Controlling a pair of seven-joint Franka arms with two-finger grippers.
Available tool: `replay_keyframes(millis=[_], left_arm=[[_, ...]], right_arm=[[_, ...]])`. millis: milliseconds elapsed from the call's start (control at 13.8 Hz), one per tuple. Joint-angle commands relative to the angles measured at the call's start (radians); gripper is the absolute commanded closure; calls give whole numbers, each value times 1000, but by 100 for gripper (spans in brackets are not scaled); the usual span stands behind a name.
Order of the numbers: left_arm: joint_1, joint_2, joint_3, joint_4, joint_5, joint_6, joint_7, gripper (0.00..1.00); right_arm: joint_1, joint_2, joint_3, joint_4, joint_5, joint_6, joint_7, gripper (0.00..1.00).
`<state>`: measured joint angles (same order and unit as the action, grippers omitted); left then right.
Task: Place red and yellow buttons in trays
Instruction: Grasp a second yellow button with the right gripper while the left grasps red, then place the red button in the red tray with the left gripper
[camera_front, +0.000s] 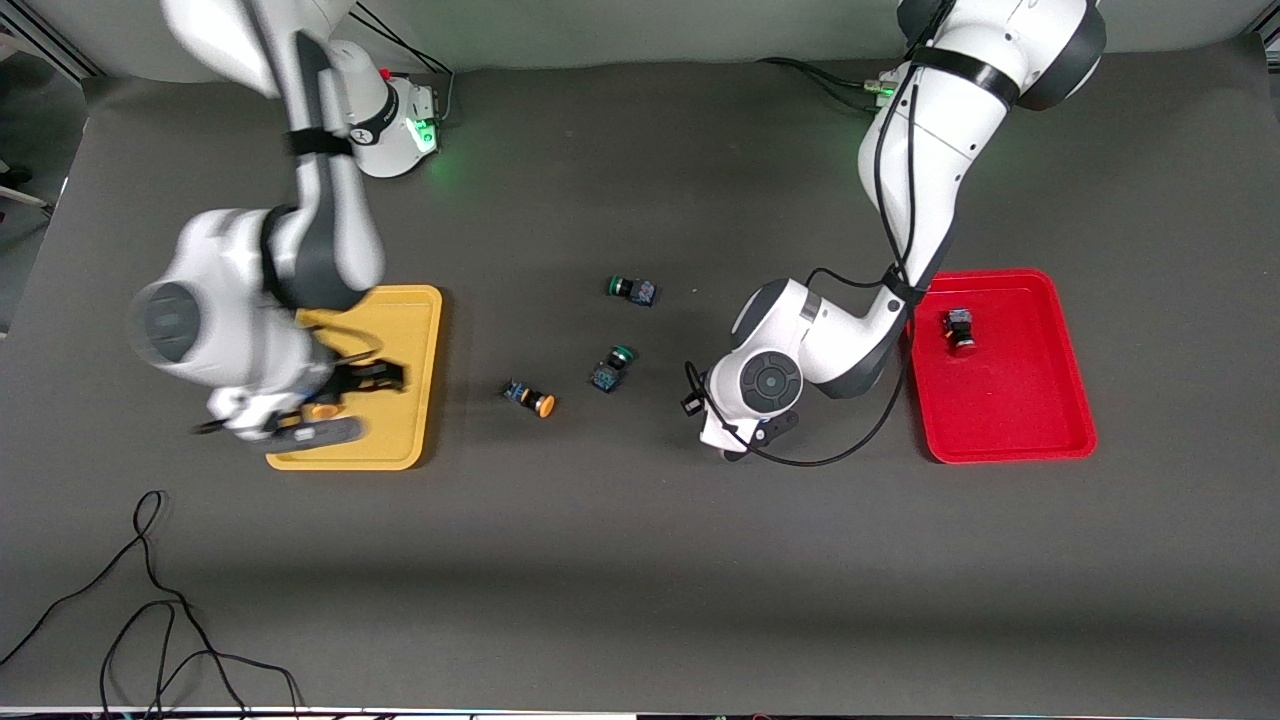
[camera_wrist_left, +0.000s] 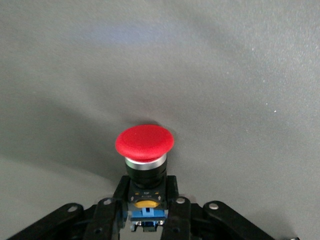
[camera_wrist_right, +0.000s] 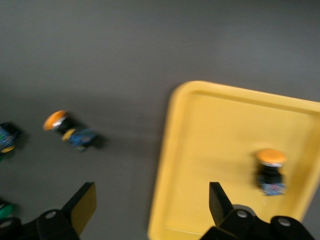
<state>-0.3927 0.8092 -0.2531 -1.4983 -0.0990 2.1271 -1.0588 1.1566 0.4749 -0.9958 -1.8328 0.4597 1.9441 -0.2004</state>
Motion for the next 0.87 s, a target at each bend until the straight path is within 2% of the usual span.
replay_keyframes(millis=[0,145,290,434,579,652,796], left_arm=[[27,-115,41,-23,18,-145,-3,100],[89,-201,43,-26,33,-299,104,100],[162,-283,43,-30,38,-447,245,100],[231,-333,44,-57,109,-524,369,100],[303,-389,44,-156,206,-507,495,100],[355,-404,44,-199,209,-488,573,100],[450,-436,44,-314,273,-393,725,100]], right_arm=[[28,18,79,-2,2,53,-11,0],[29,25,159,-5,2,129,-107,0],[29,44,195,-25,2,215,-230,0],[28,48,226,-86,2,356,-351,0],[28,53,261,-149,5,471,-372,0],[26,70,290,-169,7,530,-372,0],[22,105,319,-195,8,607,-373,0]])
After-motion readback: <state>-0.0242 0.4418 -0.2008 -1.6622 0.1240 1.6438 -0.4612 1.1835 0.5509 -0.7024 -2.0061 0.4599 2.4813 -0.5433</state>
